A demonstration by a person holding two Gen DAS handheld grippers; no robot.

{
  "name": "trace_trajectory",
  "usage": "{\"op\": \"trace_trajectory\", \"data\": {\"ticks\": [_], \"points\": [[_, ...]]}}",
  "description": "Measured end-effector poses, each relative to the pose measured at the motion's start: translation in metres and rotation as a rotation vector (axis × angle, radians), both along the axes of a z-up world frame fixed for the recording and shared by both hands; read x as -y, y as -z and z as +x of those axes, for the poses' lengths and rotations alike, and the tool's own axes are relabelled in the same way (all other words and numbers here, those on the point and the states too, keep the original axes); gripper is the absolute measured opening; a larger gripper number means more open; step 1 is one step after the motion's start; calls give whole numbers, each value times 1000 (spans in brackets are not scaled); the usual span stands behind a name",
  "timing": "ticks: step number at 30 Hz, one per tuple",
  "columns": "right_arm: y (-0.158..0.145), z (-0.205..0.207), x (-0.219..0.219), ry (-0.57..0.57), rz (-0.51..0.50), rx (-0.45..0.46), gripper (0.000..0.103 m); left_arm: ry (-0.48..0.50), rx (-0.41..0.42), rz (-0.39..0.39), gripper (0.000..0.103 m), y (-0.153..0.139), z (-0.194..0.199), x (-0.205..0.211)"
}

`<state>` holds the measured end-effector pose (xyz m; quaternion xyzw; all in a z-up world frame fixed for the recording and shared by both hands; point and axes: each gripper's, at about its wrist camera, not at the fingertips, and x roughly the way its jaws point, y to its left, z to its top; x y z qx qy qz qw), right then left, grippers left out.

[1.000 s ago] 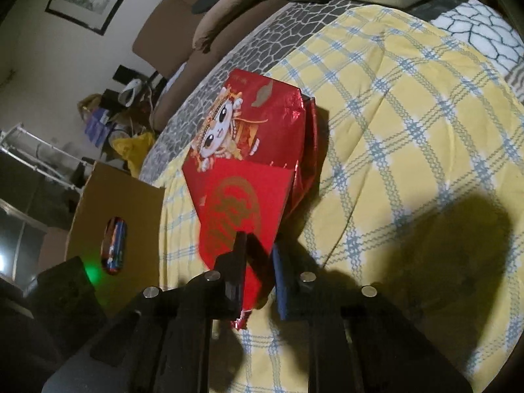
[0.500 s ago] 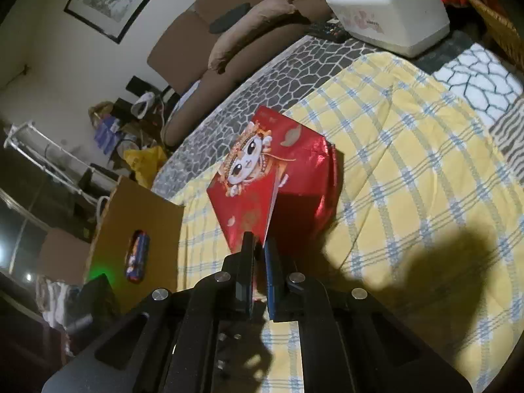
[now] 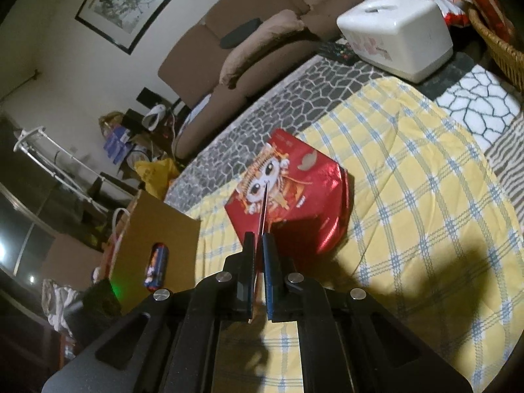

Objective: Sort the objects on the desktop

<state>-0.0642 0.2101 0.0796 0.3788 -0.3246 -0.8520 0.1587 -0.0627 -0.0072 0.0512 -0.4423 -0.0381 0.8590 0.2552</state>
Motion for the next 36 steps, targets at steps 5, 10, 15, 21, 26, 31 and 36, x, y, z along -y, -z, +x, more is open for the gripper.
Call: {"op": "trace_trajectory", "data": {"ticks": [5,10,15,21,26,31,36], "points": [[7,-3,5,-24,3,42,5,-7,-1,21,5,-21,1,10],[30,-7,9,-40,-20,106,7,20,4,-4,5,-35,8,13],[37,-8,13,-52,-54,121,7,1,39,-61,5,-13,-4,11],[47,-12,19,-87,-90,143,7,-13,119,3,5,20,-18,18],[61,-15,26,-93,-60,192,19,-16,156,47,5,36,-20,21],[78,-15,20,-68,-53,243,17,-23,164,73,5,39,-20,24],[80,-14,23,-76,-35,228,22,-20,169,81,5,39,-19,24]]}}
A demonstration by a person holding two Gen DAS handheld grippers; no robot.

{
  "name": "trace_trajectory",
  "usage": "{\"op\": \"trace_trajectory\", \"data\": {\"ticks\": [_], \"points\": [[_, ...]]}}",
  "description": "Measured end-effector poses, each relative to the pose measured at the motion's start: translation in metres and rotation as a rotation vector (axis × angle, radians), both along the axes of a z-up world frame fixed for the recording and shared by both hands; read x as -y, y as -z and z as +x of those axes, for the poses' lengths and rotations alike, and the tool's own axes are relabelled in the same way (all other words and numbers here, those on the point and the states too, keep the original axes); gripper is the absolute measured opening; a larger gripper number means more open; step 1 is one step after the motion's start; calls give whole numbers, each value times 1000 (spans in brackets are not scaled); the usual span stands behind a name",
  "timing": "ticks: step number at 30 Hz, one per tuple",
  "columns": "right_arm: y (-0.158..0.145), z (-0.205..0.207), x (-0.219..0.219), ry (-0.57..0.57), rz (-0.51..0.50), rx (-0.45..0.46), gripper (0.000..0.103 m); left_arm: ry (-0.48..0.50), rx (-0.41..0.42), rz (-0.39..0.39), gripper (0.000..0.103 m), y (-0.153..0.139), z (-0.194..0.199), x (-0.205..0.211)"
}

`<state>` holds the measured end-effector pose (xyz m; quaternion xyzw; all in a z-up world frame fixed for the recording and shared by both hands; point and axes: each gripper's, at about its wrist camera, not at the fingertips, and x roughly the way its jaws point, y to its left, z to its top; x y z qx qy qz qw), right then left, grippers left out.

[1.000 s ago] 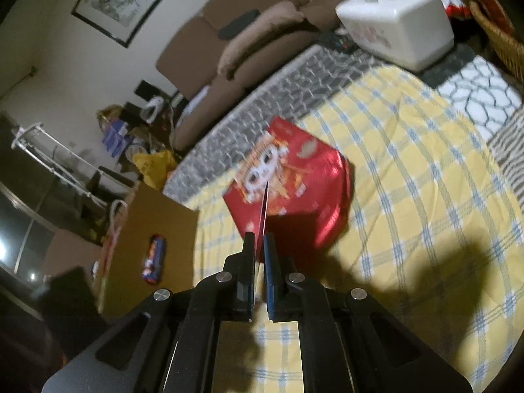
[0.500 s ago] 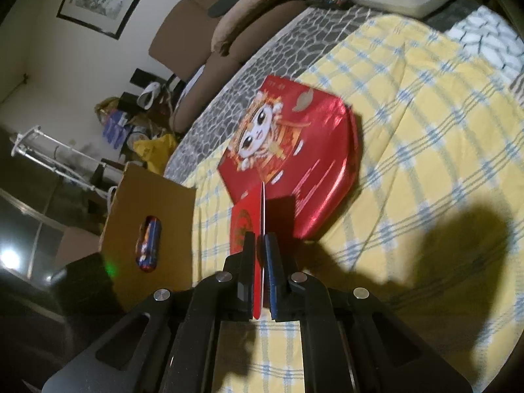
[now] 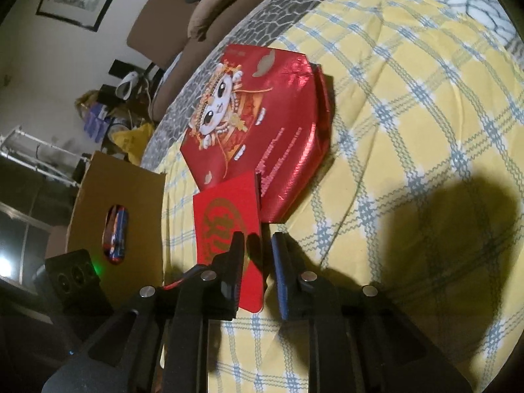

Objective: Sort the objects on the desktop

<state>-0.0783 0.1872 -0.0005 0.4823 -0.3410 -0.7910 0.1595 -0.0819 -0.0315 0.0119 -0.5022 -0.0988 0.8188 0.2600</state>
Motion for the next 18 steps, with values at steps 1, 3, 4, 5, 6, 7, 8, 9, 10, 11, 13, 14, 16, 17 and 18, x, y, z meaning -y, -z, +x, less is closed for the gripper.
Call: {"op": "trace_trajectory", "data": {"ticks": [1,3,4,5,6,7,8,9,10,11,13,14,16,17,18], "points": [[1,-1,3,-21,-15,-6,23,1,0,1,5,0,0,0],[0,0,7,-42,-29,-11,30,8,5,10,5,1,0,0],[0,0,8,-55,-45,-24,30,14,9,18,5,1,0,-1],[0,0,7,-64,-64,-29,30,20,11,24,5,1,0,-1],[0,0,6,-66,-76,-32,29,26,10,26,5,1,1,-2],[2,1,4,-60,-73,-25,26,30,8,26,5,1,2,-3],[5,1,2,-48,-55,-13,17,32,6,24,6,1,2,-4],[7,1,0,-31,-29,0,11,32,5,22,5,0,3,-4],[8,1,-3,-15,-16,-8,10,31,3,18,5,-1,3,-5],[7,1,-3,-11,-18,-10,10,30,-4,11,6,-2,4,-5],[4,0,-2,-14,-16,-13,10,18,-43,-38,6,-8,6,-5],[3,0,-2,-19,-12,-14,10,7,-65,-64,6,-11,6,-5],[2,1,2,-34,-12,-14,10,-9,-86,-77,6,-14,5,-4],[1,1,3,-37,-10,-13,10,-17,-86,-82,6,-14,3,-4],[0,1,4,-40,-7,-15,10,-33,-85,-85,6,-14,1,-3]]}}
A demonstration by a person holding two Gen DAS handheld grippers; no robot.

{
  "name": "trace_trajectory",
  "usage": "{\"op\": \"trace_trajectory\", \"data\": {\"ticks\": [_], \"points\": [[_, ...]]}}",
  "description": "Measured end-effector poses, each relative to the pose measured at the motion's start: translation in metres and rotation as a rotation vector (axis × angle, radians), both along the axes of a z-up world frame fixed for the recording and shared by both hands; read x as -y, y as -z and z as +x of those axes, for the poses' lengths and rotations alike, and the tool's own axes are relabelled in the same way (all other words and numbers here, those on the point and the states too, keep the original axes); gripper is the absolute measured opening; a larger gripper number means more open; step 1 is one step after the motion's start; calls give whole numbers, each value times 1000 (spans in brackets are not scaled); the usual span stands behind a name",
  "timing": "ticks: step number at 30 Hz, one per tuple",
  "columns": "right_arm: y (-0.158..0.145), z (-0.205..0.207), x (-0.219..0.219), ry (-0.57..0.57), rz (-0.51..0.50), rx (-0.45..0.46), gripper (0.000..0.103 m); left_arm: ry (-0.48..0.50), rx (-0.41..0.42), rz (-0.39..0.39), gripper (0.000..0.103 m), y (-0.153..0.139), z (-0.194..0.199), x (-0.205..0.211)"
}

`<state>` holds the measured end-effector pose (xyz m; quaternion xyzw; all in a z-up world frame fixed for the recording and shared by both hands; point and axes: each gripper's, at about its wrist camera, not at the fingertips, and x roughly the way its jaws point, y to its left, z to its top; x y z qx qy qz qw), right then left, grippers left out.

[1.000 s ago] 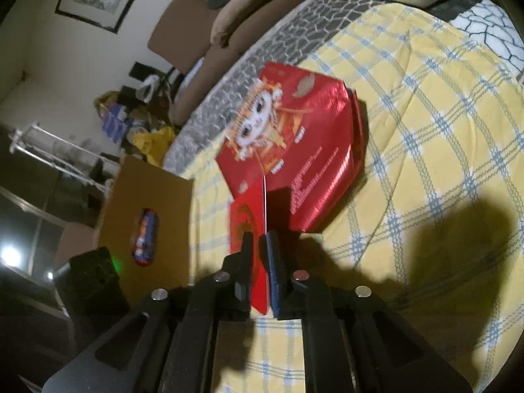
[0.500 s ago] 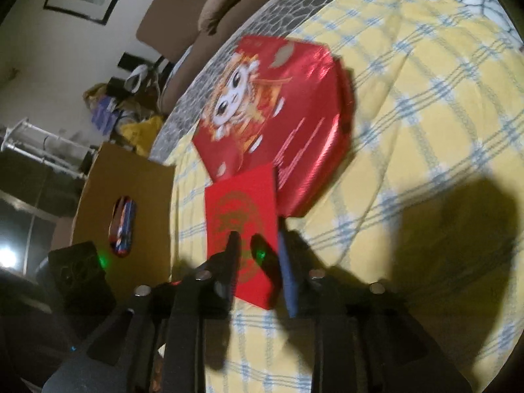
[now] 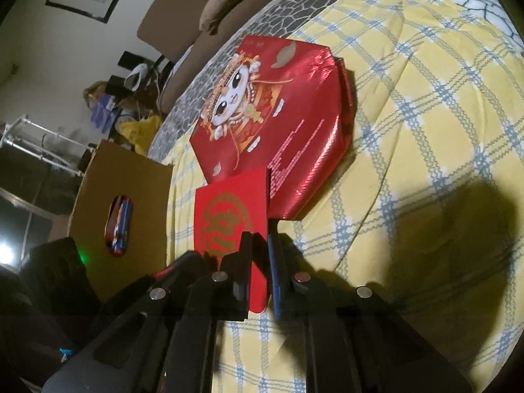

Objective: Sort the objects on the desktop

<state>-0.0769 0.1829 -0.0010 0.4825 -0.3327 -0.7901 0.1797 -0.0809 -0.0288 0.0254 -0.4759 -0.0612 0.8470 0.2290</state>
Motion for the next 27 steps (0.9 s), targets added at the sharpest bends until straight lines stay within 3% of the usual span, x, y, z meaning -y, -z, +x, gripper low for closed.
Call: {"op": "trace_trajectory", "data": {"ticks": [6,15,22,27], "points": [[-2,1,1,-3,7,-2,11,-86,-39,-44,6,2,-6,2],[-7,1,5,-18,18,-9,11,-196,7,-64,6,12,-27,8],[-7,1,6,-19,8,-9,11,-252,23,-45,7,14,-31,11],[-5,0,6,-18,11,-2,15,-213,65,24,8,17,-34,12]]}}
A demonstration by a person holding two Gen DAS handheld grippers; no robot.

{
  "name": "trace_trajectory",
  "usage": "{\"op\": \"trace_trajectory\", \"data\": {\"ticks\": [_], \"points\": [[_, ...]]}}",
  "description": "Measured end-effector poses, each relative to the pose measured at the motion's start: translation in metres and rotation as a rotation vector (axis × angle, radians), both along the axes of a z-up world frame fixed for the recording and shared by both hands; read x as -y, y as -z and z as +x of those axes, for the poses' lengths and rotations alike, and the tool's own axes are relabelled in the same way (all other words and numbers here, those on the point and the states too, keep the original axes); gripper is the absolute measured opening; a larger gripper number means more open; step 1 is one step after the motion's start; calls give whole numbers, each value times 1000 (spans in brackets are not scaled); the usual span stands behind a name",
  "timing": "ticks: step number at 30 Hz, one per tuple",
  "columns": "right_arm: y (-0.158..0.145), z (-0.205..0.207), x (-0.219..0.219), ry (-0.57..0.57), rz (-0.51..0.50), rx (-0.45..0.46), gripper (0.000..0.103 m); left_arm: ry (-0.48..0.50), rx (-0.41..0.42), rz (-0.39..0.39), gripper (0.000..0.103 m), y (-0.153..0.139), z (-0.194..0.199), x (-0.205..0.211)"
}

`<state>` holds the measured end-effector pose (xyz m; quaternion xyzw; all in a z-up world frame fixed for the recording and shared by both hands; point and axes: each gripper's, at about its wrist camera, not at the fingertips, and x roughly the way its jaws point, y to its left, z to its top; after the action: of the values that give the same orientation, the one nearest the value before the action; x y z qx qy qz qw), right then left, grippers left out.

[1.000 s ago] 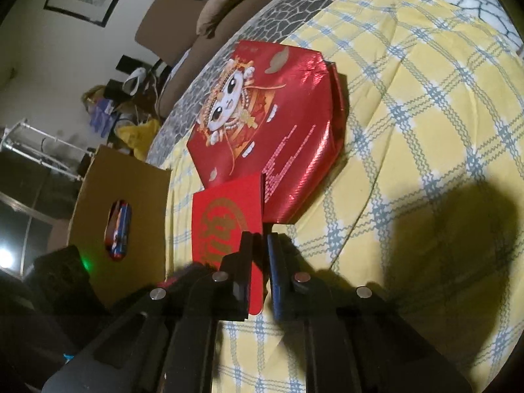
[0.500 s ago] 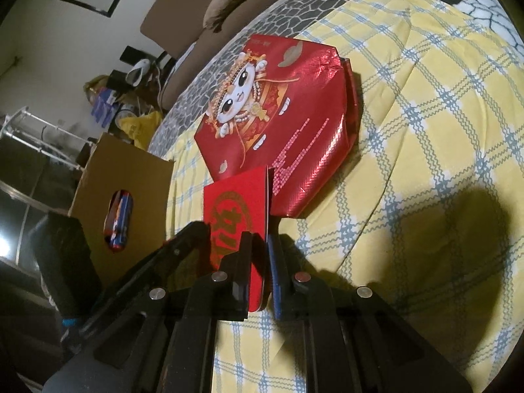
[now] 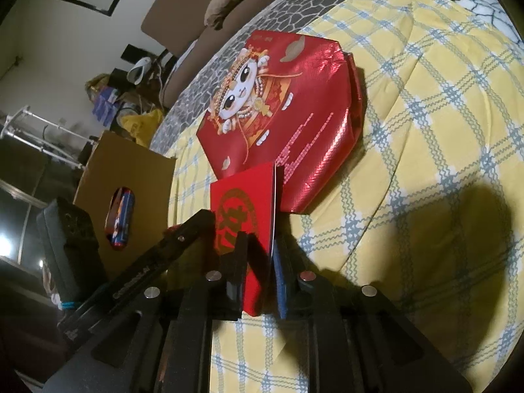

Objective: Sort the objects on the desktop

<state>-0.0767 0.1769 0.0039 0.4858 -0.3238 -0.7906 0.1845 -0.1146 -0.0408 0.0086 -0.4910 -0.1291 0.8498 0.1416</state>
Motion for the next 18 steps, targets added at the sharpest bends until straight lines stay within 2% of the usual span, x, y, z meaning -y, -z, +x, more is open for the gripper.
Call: {"op": "trace_trajectory", "data": {"ticks": [4,5,8,9,11,18], "points": [[0,2,-7,16,-26,3,19,14,20,44,8,1,1,1],[1,2,-11,23,-41,5,22,15,29,71,8,1,1,2],[2,3,-19,26,-109,16,23,26,74,163,8,6,0,3],[2,3,-20,22,-95,19,23,24,82,173,8,6,1,2],[1,4,-20,34,-55,14,15,30,78,166,8,6,2,0],[-16,7,-20,38,-89,-32,5,44,72,150,8,0,6,-1]]}}
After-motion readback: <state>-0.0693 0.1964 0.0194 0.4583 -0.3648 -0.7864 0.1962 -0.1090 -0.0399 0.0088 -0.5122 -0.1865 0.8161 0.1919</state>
